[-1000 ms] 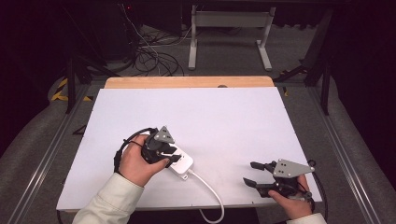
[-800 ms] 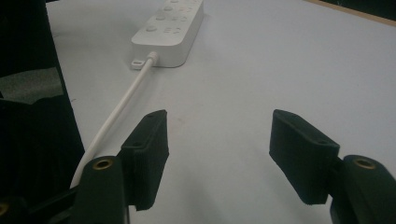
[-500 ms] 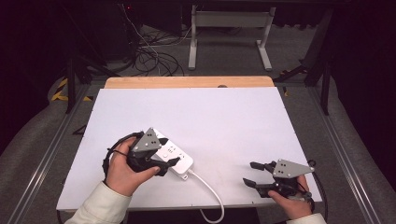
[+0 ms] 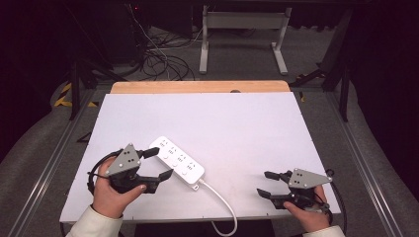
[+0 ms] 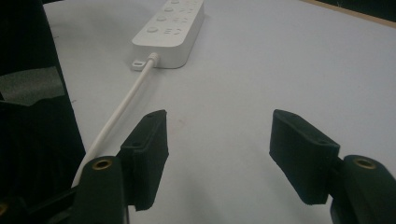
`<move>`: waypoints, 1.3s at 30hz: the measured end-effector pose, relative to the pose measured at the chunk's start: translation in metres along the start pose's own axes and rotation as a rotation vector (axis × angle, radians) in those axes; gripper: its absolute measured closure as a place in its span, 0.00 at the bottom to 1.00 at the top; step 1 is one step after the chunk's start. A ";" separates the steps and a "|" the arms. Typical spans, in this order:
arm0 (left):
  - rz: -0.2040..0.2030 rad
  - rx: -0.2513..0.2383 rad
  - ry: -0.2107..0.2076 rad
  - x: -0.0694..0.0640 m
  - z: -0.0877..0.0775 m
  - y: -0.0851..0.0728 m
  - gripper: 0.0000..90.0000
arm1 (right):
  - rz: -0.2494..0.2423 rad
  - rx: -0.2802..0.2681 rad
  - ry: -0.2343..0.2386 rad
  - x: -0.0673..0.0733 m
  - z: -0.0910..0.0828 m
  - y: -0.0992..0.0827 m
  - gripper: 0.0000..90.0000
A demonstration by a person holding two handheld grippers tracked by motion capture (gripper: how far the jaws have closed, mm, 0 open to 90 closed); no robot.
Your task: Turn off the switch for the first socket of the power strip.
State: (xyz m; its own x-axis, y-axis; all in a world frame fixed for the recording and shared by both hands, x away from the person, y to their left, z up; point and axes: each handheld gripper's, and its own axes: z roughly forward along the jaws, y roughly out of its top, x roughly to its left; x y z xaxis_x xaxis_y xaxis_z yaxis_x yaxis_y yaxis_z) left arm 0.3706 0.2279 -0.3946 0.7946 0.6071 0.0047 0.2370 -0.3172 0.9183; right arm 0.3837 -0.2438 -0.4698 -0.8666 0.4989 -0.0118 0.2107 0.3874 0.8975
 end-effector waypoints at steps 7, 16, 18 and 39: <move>-0.002 -0.037 0.042 0.005 -0.010 -0.026 0.22 | 0.001 -0.001 -0.003 0.000 0.000 0.000 0.42; -0.005 -0.074 0.076 0.010 -0.016 -0.055 0.15 | 0.003 -0.002 -0.006 0.000 0.000 0.000 0.42; -0.016 -0.076 0.072 0.012 -0.016 -0.061 0.13 | 0.005 -0.004 -0.005 0.000 0.000 0.000 0.42; -0.045 0.076 0.108 0.017 -0.013 -0.101 0.09 | 0.013 -0.009 -0.003 -0.003 -0.002 -0.002 0.42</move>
State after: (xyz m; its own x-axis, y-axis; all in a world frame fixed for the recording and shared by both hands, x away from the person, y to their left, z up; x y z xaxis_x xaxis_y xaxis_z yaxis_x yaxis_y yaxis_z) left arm 0.3523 0.2797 -0.4824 0.7186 0.6954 0.0104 0.3159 -0.3397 0.8859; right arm 0.3848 -0.2470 -0.4705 -0.8628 0.5056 -0.0016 0.2176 0.3740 0.9015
